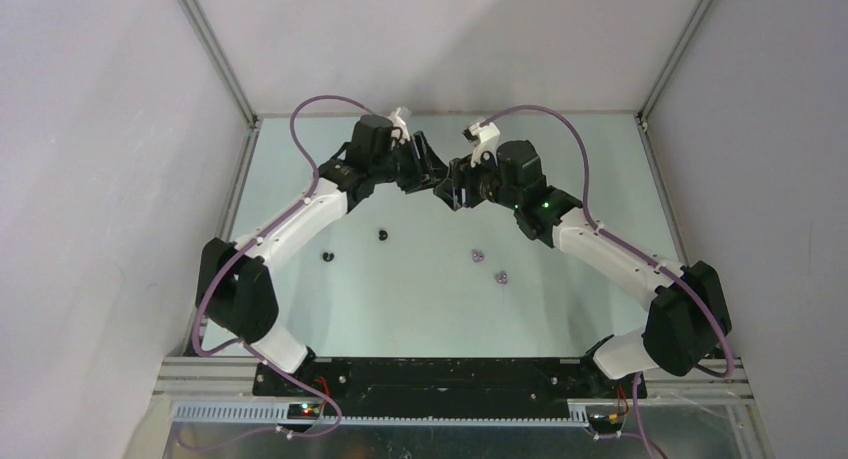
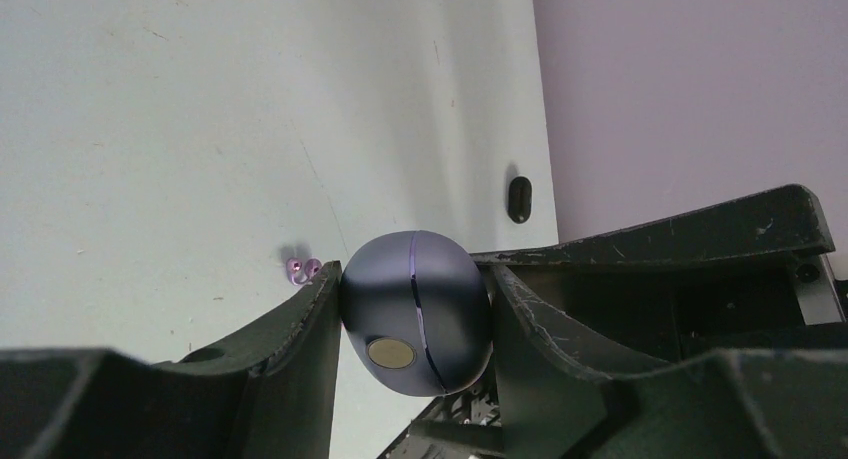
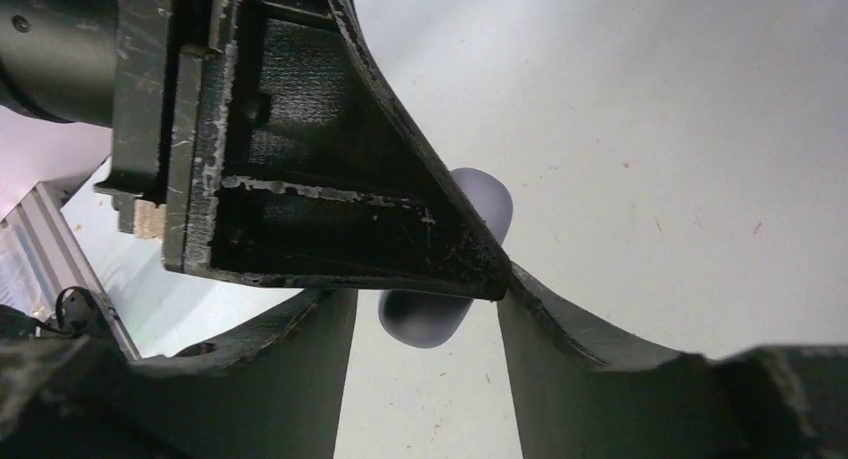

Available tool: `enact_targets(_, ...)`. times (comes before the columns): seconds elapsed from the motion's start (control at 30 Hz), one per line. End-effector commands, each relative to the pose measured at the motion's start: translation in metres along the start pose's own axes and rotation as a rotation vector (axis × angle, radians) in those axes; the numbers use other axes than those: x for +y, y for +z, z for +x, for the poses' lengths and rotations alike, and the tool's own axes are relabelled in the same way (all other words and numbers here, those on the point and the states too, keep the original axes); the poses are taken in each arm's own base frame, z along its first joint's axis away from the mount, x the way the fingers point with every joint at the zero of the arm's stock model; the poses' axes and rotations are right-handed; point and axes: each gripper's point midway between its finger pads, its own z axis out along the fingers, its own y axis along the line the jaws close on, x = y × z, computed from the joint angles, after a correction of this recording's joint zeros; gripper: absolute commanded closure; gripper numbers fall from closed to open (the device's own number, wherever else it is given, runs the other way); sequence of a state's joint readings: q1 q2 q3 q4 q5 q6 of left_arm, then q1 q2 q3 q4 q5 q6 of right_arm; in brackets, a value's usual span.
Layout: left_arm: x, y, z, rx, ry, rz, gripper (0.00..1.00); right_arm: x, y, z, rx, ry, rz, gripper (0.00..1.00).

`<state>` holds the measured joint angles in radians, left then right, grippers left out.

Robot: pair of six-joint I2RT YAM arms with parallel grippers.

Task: Insert the wireless bluetooth earbuds into the charging case
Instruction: Pick up the charging case at the center of the board.

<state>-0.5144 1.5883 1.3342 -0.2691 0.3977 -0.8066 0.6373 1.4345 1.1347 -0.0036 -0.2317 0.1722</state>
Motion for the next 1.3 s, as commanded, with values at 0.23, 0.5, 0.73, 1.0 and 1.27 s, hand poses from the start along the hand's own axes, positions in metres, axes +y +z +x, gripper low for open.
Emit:
enact_targets(0.23,-0.013,-0.001,-0.005,-0.012,0.024,0.036,0.62,0.004,0.003,-0.006,-0.032,-0.012,-0.008,0.51)
enact_targets(0.5,-0.015,-0.005,-0.007,-0.023,0.036,0.037,0.61,0.008,0.005,-0.003,-0.027,-0.03,-0.012,0.49)
enact_targets(0.73,-0.019,-0.011,-0.01,-0.035,0.049,0.047,0.51,0.006,0.003,-0.005,-0.033,-0.033,-0.004,0.77)
enact_targets(1.0,-0.027,-0.028,-0.025,-0.083,0.089,0.065,0.04,0.006,-0.006,-0.015,-0.054,-0.049,-0.02,0.88)
enact_targets(1.27,-0.056,-0.074,-0.052,-0.183,0.264,0.157,0.01,0.01,-0.018,-0.022,-0.061,-0.084,-0.051,0.88)
